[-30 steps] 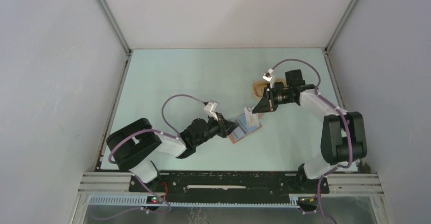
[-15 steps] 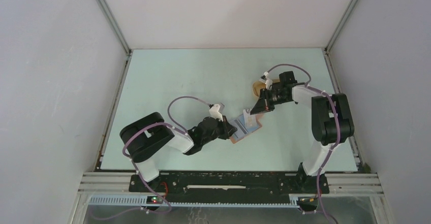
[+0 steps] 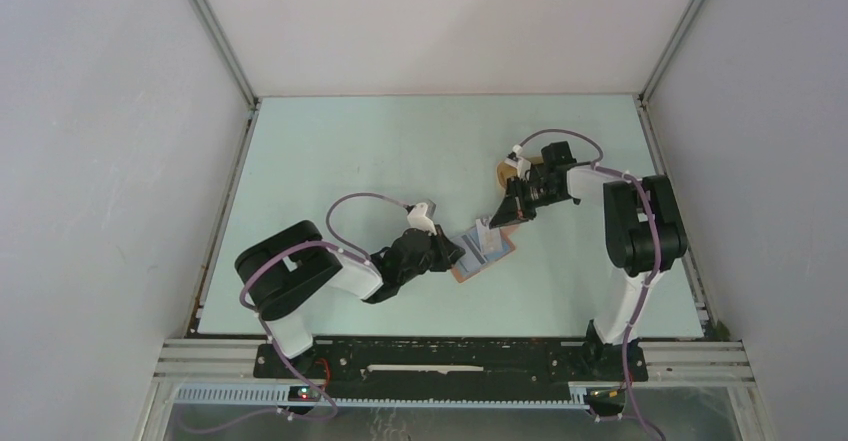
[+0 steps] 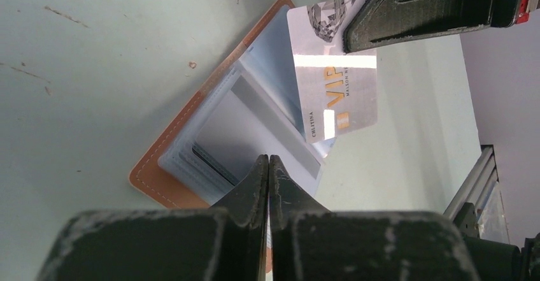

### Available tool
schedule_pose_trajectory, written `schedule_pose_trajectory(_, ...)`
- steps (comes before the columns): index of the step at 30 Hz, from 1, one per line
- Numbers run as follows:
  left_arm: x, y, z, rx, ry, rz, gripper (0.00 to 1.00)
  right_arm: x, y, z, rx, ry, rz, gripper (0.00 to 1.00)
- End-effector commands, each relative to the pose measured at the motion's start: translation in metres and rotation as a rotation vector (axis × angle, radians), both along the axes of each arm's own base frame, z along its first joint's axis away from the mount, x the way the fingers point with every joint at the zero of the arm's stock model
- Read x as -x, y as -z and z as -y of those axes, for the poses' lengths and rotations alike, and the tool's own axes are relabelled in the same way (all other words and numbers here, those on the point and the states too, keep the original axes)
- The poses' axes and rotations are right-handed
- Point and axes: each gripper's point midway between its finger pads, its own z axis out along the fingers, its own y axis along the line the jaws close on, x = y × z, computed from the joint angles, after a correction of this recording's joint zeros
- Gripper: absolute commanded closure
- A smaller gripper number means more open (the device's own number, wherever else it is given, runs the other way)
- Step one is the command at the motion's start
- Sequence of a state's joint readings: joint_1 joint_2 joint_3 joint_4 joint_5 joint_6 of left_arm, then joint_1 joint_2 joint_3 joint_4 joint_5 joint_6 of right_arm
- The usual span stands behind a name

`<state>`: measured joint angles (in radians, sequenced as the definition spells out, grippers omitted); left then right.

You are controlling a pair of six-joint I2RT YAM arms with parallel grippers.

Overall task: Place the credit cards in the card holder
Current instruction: Insert the credit card into the card holder.

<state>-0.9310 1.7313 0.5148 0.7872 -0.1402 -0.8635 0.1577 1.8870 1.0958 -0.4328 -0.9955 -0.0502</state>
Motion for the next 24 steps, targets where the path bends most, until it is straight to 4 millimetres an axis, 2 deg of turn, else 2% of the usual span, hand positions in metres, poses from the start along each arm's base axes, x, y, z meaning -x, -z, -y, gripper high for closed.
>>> schedule_pose_trajectory(1, -0.003, 0.010, -0.013, -0.062, -0.057, -0.029, 0.98, -0.007, 0.000, -0.004, 0.001, -0.005, -0.001, 1.00)
schedule_pose_trajectory(24, -0.003, 0.008, -0.016, -0.058, -0.066, -0.025, 0.98, 0.007, 0.023, -0.006, -0.001, -0.032, -0.115, 1.00)
